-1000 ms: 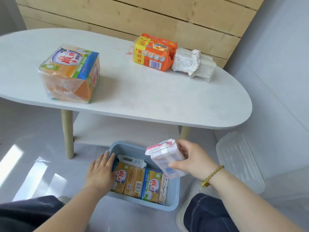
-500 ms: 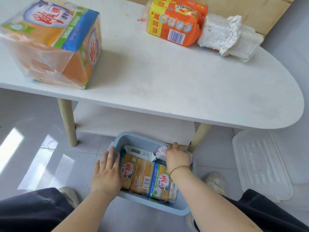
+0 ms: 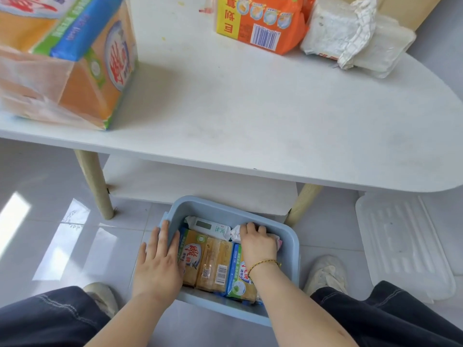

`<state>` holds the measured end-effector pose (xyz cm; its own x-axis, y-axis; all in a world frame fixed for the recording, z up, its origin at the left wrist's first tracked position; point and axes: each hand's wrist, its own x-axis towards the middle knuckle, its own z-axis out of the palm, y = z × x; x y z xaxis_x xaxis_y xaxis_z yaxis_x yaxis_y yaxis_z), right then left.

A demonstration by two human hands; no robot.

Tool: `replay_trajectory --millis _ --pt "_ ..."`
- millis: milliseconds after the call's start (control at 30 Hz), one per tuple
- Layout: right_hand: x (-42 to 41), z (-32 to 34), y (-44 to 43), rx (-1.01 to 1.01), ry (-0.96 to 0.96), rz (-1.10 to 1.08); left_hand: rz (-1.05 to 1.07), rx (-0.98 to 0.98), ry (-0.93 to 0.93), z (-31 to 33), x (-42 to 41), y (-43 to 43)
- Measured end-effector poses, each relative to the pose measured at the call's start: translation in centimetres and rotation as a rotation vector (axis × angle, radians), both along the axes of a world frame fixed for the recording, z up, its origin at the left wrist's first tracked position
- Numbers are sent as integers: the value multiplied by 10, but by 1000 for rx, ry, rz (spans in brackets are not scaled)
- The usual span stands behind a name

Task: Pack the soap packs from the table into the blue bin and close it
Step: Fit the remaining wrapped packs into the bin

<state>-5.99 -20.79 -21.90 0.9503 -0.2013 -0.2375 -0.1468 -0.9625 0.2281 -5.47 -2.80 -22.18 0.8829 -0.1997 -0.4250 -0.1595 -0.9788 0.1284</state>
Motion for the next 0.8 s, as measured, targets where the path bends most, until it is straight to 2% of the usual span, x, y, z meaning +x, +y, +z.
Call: replay_trajectory --millis 167,267,367,433,600,700,800 --pt "1 -11 -3 15 -6 52 1 19 0 -2 -2 -1" --pt "4 -12 -7 15 80 62 -6 30 4 -2 -1 0" --pt "7 -24 -17 152 173 140 -9 25 10 -3 0 0" --pt "3 -24 -19 181 218 111 -12 33 13 -2 0 0" --pt "-30 -22 -13 181 -18 -53 -9 46 11 0 0 -2" --pt "-39 -30 -15 284 120 -187 -8 40 26 0 0 -2" --pt "-34 -34 -20 320 220 -194 -6 42 27 1 0 -2"
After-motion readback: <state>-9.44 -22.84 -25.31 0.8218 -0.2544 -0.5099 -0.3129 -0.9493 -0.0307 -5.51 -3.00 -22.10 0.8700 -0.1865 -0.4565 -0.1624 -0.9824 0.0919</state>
